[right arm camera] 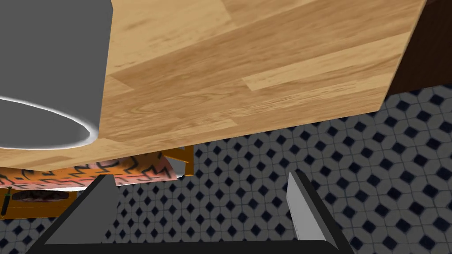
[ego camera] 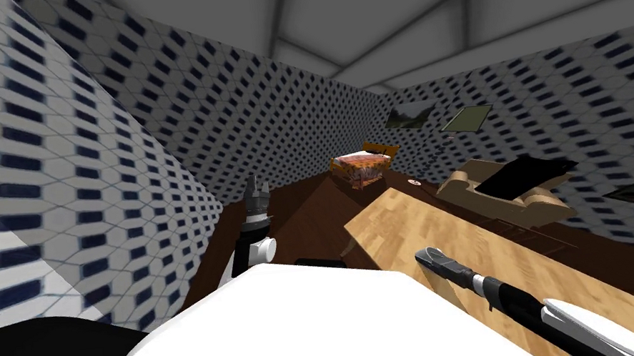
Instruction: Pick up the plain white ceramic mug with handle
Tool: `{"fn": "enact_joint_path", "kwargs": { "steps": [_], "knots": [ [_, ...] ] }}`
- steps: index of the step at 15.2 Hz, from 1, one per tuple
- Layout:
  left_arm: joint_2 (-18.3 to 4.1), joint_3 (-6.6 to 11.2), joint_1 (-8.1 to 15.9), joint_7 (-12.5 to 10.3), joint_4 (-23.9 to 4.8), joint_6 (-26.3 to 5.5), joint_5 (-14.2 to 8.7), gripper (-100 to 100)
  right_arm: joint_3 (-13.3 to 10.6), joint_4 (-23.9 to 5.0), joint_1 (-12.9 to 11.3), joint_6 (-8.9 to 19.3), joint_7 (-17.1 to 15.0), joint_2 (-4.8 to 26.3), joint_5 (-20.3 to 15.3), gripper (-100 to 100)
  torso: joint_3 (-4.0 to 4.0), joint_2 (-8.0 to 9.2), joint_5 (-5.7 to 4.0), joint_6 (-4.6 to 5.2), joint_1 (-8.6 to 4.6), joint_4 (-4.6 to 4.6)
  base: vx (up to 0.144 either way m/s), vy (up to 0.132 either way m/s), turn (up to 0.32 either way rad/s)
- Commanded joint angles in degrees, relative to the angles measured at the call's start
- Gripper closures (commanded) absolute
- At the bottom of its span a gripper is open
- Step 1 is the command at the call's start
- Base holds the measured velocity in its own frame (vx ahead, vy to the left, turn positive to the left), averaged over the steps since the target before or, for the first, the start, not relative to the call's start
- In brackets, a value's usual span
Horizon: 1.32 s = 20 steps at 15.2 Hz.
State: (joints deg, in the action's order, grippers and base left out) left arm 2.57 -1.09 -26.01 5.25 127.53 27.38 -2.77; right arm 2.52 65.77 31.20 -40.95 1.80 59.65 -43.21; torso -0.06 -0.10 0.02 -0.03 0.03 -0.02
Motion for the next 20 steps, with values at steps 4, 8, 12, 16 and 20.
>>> {"fn": "enact_joint_path", "kwargs": {
  "steps": [4,8,12,16,20],
  "knots": [
    [0.0,0.0,0.0,0.0,0.0,0.0,0.0,0,-1.0,-5.5,-0.2,-1.7,-0.2,1.9,-3.2,-100,-0.01,-0.02,0.0,0.0,0.0,0.0,0.024,0.004,0.166],
    [0.0,0.0,0.0,0.0,0.0,0.0,0.0,0,-1.7,-8.5,0.0,-2.4,-0.6,3.0,-5.0,-100,0.0,0.0,-0.01,0.02,0.0,0.0,0.022,0.003,0.091],
    [0.0,0.0,0.0,0.0,0.0,0.0,0.0,0,-4.1,-15.1,0.9,-4.5,-1.5,5.1,-10.0,-100,-0.16,-0.29,0.01,-0.04,0.01,-0.06,0.079,0.009,0.309],
    [0.0,0.01,0.0,0.0,0.0,0.0,0.0,0,-5.8,-18.2,1.5,-5.8,-2.0,5.9,-12.8,-100,-0.1,-0.17,0.0,0.04,0.04,-0.04,0.054,0.005,0.094],
    [0.0,0.01,0.0,0.0,0.0,0.0,0.0,0,-6.6,-20.1,1.8,-6.4,-2.3,6.1,-14.0,-100,-0.01,-0.02,0.0,0.05,0.04,-0.01,0.024,0.003,0.069]
  ]
}}
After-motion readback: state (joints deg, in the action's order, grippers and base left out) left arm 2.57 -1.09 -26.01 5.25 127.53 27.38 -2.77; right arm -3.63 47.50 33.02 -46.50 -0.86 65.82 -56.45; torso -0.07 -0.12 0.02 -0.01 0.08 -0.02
